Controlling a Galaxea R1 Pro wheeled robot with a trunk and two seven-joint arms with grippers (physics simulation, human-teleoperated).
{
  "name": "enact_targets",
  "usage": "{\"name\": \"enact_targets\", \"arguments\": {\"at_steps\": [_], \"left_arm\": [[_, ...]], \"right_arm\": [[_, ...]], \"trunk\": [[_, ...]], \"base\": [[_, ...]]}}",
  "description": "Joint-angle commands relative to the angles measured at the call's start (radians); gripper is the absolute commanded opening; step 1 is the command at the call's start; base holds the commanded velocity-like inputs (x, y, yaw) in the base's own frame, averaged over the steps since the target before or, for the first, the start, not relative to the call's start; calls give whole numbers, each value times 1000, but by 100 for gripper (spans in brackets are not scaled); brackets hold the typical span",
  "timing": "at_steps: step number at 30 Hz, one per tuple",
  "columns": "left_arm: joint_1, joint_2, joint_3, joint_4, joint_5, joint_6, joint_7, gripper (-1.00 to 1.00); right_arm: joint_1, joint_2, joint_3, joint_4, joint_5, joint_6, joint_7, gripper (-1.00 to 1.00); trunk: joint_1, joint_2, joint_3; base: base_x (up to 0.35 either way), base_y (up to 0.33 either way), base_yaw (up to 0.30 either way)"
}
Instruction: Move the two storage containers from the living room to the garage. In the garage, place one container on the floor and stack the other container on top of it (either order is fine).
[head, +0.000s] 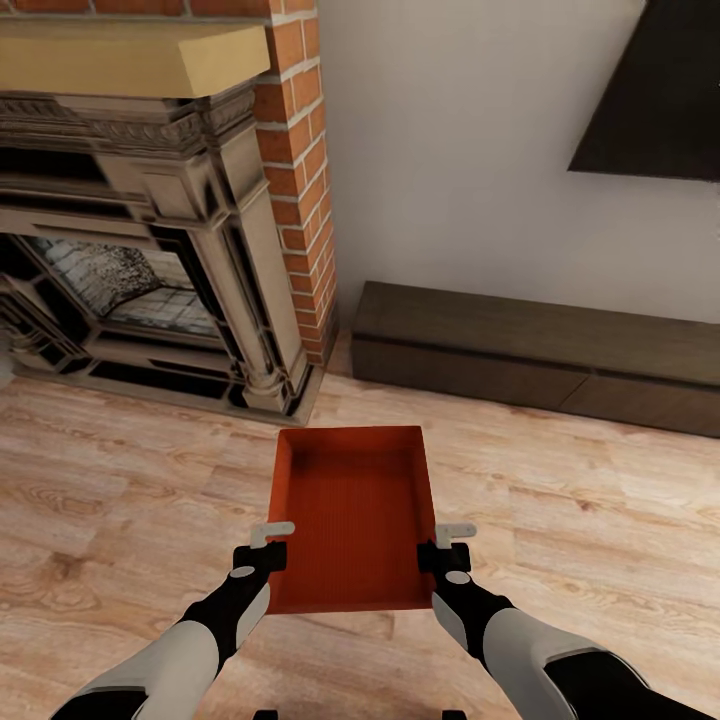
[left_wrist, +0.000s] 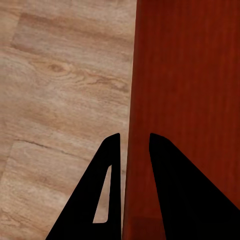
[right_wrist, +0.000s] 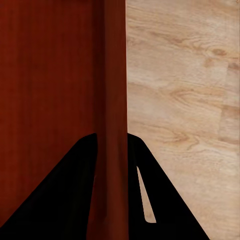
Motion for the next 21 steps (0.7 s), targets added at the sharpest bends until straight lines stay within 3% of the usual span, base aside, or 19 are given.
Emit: {"name": "enact_targets", "arguments": {"at_steps": [1, 21], "left_arm": [[0, -1, 17, 5, 2, -4, 8, -100], [0, -1, 17, 5, 2, -4, 8, -100]], "right_arm": [[-1, 0, -18, -2, 3, -26, -10, -100], [-1, -1, -19, -3, 3, -26, -9, -100]], "trunk": [[0, -1, 1], [0, -1, 33]], "base": [[0, 0, 0], [0, 0, 0]]}}
